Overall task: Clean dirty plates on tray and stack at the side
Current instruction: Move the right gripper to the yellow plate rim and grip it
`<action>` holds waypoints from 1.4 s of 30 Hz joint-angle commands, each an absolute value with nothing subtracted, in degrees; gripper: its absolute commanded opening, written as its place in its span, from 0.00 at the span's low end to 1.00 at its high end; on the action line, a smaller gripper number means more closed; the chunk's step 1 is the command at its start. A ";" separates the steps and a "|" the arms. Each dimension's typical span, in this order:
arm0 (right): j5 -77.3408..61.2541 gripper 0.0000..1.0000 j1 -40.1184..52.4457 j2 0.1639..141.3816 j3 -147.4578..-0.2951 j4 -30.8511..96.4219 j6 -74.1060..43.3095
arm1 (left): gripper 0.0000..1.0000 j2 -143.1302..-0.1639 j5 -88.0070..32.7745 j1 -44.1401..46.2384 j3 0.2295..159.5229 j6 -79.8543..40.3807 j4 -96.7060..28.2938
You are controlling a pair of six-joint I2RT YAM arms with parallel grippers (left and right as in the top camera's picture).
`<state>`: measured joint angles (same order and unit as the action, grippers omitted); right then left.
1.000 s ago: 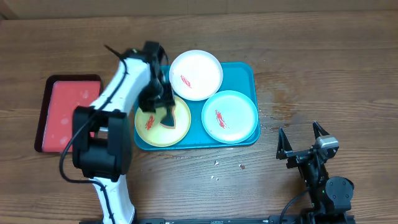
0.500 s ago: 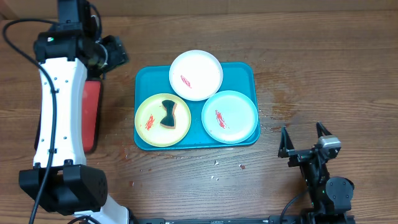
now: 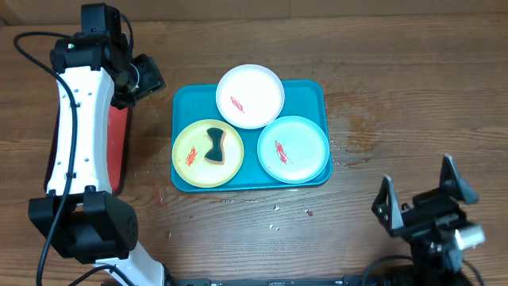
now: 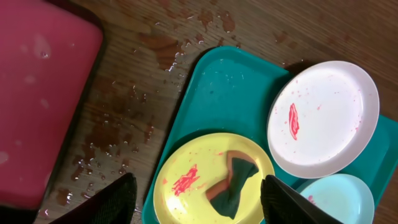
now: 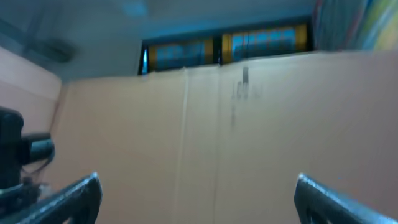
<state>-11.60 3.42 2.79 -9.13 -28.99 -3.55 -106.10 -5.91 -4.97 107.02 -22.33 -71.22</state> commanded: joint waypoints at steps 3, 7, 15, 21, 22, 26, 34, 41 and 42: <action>-13.45 1.00 3.25 18.68 -35.94 -1.28 3.33 | 0.65 -106.61 -5.56 -4.71 106.87 -21.89 -71.37; -19.68 1.00 3.27 41.89 -58.50 18.76 6.46 | 0.73 -106.63 -5.89 -4.69 106.87 -21.89 -71.79; -52.84 0.72 4.51 71.37 -69.69 9.82 -22.50 | 0.77 -106.63 -5.96 -4.69 106.87 -21.87 -73.25; -48.97 0.82 9.45 86.32 -80.44 23.11 -26.89 | 0.87 -106.63 -5.91 -4.69 106.87 -21.87 -74.61; -45.41 0.80 10.79 89.36 -84.49 30.26 -23.94 | 0.88 -106.63 -5.91 -4.69 106.87 -21.89 -74.56; -24.51 0.86 17.41 97.97 -95.94 48.18 -22.28 | 0.91 -106.63 -5.96 -4.69 106.87 -21.89 -74.39; -10.59 0.90 30.46 107.90 -96.71 45.63 -23.27 | 0.92 -106.61 -5.96 -4.69 106.87 -21.89 -74.59; 0.10 0.55 38.11 117.23 -96.71 41.63 -26.83 | 0.92 -106.61 -5.93 -4.69 106.87 -21.87 -74.78; 0.64 0.54 38.44 117.80 -96.71 41.43 -26.83 | 0.92 -106.61 -5.93 -4.69 106.87 -21.87 -74.78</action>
<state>-6.04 36.82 116.09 -95.44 42.28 -25.65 -106.13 -5.76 -4.97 106.89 -22.15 -74.63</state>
